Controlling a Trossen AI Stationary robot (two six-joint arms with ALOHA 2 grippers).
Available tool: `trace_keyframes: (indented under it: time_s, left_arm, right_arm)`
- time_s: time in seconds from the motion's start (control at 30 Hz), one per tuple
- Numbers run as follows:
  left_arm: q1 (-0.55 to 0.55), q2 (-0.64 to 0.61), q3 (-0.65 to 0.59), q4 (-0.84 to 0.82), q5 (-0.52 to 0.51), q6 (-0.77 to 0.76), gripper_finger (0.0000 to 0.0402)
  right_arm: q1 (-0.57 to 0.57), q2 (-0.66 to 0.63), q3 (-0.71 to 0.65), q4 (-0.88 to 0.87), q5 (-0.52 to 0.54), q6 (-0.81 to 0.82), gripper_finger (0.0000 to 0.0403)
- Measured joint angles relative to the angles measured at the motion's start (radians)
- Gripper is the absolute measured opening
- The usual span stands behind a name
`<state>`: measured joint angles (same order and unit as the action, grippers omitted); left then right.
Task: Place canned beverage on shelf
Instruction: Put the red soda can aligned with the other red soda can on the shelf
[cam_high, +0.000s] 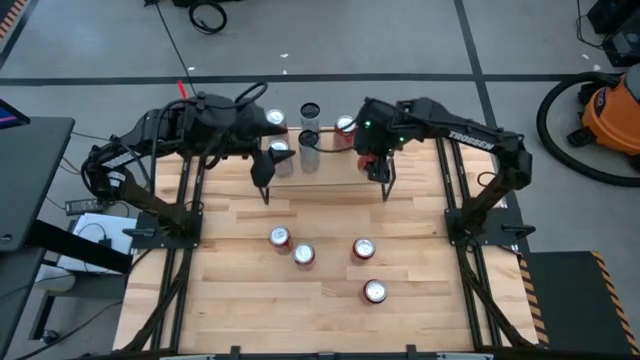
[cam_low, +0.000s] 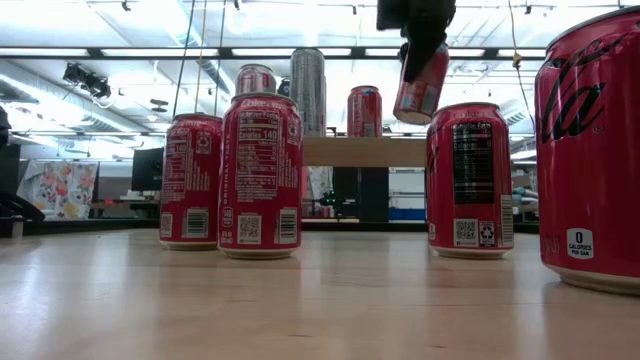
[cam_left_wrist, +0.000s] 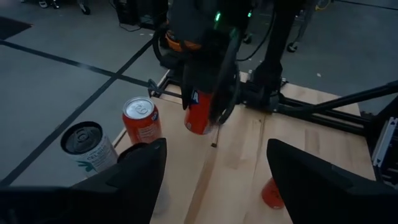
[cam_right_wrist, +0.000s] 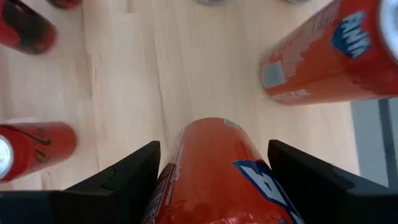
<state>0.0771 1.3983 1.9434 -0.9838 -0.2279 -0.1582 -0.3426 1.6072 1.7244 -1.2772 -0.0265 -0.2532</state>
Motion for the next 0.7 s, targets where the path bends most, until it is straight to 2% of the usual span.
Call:
trace_keyframes:
  time_s: [0.13, 0.37, 0.7]
  left_arm:
    - [0.016, 0.000, 0.000, 0.004, 0.000, 0.010, 0.0288]
    - [0.017, -0.005, 0.000, -0.004, 0.000, 0.012, 0.0288]
    - [0.009, -0.034, 0.000, -0.015, 0.000, 0.012, 0.0288]
  right_arm:
    - [0.008, 0.098, 0.086, -0.089, 0.016, -0.034, 0.0294]
    - [0.010, 0.191, 0.218, -0.107, 0.016, -0.046, 0.0294]
    - [0.006, 0.208, 0.217, -0.130, 0.001, -0.045, 0.0296]
